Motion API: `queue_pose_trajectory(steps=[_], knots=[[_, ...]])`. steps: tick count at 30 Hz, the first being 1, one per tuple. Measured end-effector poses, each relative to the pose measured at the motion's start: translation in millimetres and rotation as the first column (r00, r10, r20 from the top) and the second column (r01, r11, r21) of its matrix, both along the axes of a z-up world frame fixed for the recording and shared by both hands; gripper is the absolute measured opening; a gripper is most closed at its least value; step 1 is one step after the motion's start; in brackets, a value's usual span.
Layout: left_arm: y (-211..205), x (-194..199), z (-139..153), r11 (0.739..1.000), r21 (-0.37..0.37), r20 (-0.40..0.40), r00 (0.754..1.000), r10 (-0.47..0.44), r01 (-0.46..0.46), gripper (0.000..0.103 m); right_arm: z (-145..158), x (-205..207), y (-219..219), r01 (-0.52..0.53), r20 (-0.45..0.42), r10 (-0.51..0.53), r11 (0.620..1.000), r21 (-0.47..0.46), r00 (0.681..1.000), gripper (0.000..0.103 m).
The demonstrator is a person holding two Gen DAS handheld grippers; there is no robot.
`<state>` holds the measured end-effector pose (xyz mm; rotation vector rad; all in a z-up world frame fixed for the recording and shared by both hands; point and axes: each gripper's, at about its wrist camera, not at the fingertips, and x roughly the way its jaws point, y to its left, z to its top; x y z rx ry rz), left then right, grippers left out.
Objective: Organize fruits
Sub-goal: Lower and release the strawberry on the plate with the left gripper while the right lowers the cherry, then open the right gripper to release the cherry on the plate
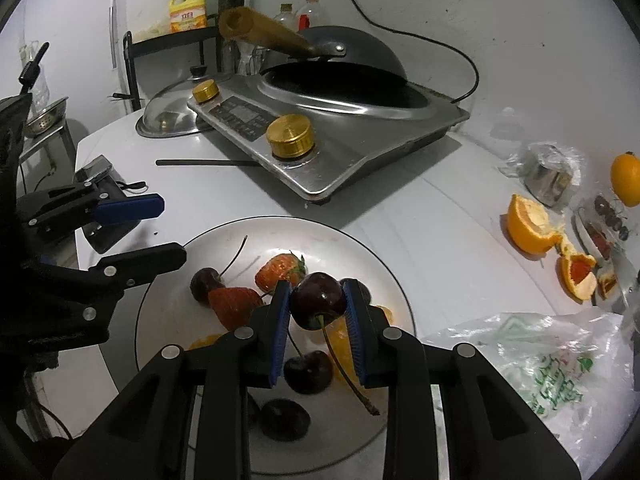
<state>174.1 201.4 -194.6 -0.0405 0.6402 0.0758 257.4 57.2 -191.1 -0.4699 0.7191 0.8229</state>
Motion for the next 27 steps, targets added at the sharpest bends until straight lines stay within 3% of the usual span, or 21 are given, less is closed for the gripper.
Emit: queue_pose_trajectory(steps=[24,27], knots=[[0.3,-6.5,-1.3,1.000,0.015,-0.002,1.000,0.010,-0.010,0.051,-15.2,3.6,9.1,0.006,-0.037,-0.007,1.000,-0.014,0.999,0.029],[-1.4,-7.2,-0.4,1.000,0.015,0.000,1.000,0.008,-0.008,0.051,-13.7,2.5,6.9,0.012,-0.034,-0.012,1.000,-0.010,0.999,0.034]])
